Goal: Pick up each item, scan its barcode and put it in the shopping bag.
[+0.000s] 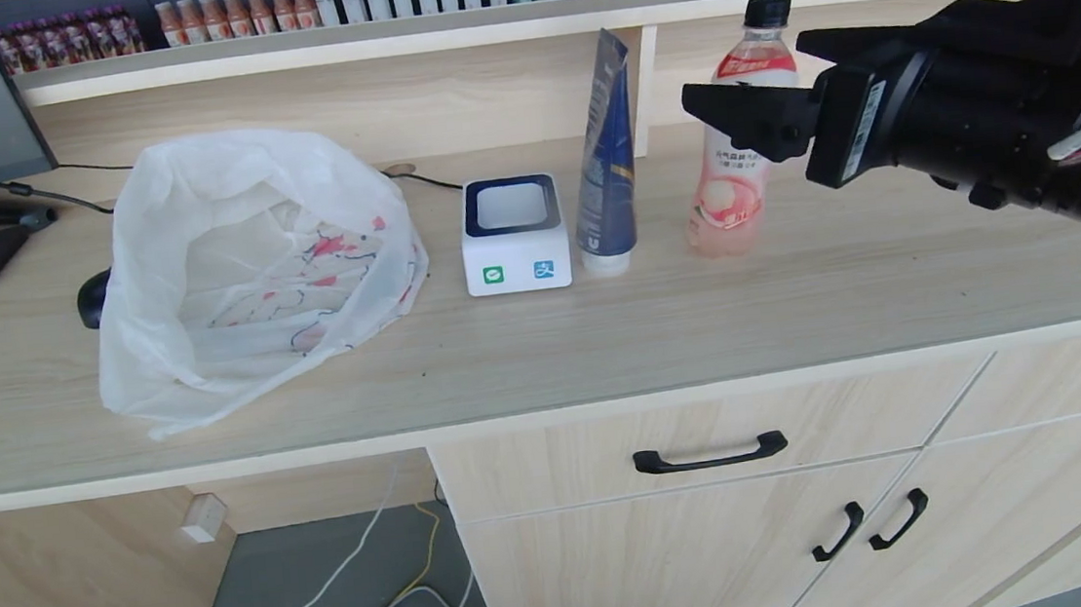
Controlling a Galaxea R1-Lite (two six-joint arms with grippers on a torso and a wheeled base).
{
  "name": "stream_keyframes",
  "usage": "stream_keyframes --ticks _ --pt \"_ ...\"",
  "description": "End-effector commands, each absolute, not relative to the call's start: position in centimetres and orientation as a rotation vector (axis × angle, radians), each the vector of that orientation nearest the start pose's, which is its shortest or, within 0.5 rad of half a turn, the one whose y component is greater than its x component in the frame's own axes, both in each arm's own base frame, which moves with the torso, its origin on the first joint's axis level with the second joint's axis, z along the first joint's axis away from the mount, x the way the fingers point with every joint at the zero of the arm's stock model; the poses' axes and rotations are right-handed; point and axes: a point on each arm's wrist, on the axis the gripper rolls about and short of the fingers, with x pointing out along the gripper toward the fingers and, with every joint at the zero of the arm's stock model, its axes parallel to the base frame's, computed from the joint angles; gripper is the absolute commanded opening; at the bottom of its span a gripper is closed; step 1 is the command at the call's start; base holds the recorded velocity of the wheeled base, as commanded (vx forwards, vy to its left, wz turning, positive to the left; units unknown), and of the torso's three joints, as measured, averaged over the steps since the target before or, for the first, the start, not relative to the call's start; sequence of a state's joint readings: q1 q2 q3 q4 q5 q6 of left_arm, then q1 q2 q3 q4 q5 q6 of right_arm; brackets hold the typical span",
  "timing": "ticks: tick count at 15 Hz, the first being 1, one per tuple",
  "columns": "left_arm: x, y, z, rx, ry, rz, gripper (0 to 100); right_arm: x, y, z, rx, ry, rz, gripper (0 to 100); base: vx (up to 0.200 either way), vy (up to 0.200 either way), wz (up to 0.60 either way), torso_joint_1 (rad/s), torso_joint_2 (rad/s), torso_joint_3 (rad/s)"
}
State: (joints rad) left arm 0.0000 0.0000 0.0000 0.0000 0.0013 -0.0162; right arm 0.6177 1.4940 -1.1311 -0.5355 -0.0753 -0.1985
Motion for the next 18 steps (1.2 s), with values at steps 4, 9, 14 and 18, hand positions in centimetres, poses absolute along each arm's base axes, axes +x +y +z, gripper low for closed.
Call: stream_keyframes --ticks 4,9,14,18 --pt "-2.3 0.0 7.5 -0.015 0.000 0.002 100 23.4 16.6 32.2 -0.138 -0.204 0.517 100 0.000 0.000 0.00 0.000 0.00 0.000" --pt "-2.3 0.0 7.5 -0.015 0.000 0.002 100 23.2 18.0 31.9 -0.139 -0.198 0.554 100 0.000 0.000 0.00 0.000 0.00 0.000" --pt "-2.3 0.0 7.5 -0.015 0.000 0.002 100 24.5 21.1 32.3 -0.070 -0.192 0.470 100 0.000 0.000 0.00 0.000 0.00 0.000" --pt "-2.3 0.0 7.5 -0.017 0.000 0.002 100 24.2 22.1 32.0 -0.048 -0.173 0.428 100 0.000 0.000 0.00 0.000 0.00 0.000"
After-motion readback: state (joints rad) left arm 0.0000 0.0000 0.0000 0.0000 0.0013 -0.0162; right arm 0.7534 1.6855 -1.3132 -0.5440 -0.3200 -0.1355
